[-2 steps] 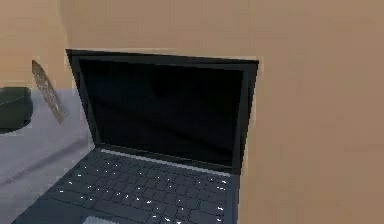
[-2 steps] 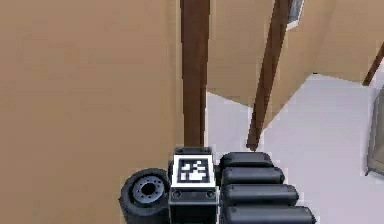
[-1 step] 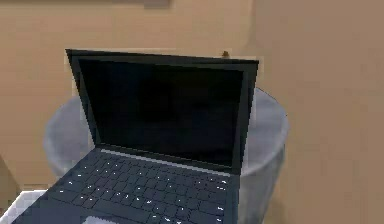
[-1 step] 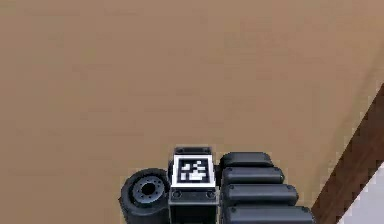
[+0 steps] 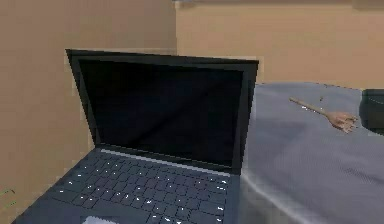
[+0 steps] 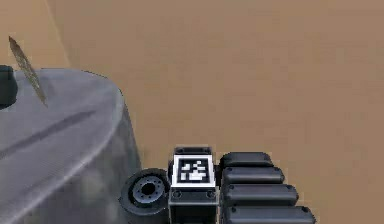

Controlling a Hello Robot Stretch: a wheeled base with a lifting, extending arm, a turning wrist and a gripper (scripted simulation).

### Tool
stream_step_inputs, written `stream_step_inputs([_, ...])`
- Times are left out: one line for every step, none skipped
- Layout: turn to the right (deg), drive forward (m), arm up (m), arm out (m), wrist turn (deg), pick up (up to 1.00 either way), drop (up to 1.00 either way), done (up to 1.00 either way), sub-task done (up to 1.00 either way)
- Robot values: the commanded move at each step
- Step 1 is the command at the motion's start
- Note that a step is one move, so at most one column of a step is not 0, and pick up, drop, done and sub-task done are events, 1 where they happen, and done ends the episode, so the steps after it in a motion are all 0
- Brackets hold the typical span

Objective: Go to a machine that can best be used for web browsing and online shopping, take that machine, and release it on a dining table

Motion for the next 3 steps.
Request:
stream_step_inputs([-3.0,0.00,0.00,0.00,0.0,0.00,0.00,0.00,0.00])
stream_step_inputs([45.0,0.00,0.00,0.00,0.0,0.00,0.00,0.00,0.00])
stream_step_inputs([45.0,0.00,0.00,0.00,0.0,0.00,0.00,0.00,0.00])
